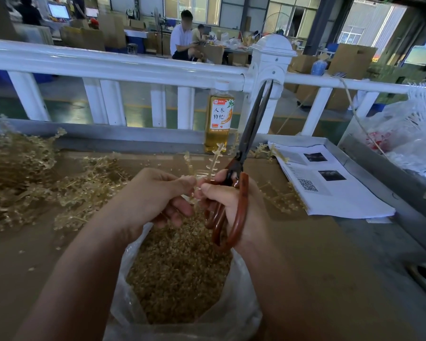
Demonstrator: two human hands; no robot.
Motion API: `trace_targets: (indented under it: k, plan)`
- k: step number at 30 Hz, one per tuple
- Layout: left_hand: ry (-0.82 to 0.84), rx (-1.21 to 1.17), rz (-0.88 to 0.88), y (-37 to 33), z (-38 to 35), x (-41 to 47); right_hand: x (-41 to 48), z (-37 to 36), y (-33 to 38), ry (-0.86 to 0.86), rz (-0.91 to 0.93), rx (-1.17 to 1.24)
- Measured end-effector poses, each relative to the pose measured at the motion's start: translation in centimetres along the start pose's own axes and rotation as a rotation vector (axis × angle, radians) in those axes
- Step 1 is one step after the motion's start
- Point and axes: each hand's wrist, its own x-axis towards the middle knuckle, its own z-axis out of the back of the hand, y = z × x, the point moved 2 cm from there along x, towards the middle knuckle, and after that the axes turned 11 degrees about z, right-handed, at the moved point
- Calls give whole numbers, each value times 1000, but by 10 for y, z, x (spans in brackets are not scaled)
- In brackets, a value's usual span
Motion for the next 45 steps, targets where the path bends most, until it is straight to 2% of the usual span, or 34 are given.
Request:
trace_targets:
  k: [3, 7, 13, 21, 33, 38, 42, 45]
  plan:
    - [47, -12, 36, 1, -2, 0, -2, -2, 0, 17, -27, 25]
    - [83, -199, 121, 2, -4, 3, -3, -2, 0, 14, -17, 69]
    - [140, -319, 26, 1, 0, 2, -3, -1, 0, 36, -14, 55]
    - [151, -311, -49, 2, 0, 3, -2, 1, 1, 22, -23, 103]
    - [246, -372, -35, 0, -5, 1, 3, 7, -3, -181, -22, -211]
    - [308, -340, -27, -1, -19, -3, 4, 10, -4, -230, -94, -222]
    - [244, -382, -1, -1, -21, -2, 5, 9, -4, -198, -160, -313]
    - [126, -332, -31, 1, -17, 0, 2, 8, -3, -198, -171, -220]
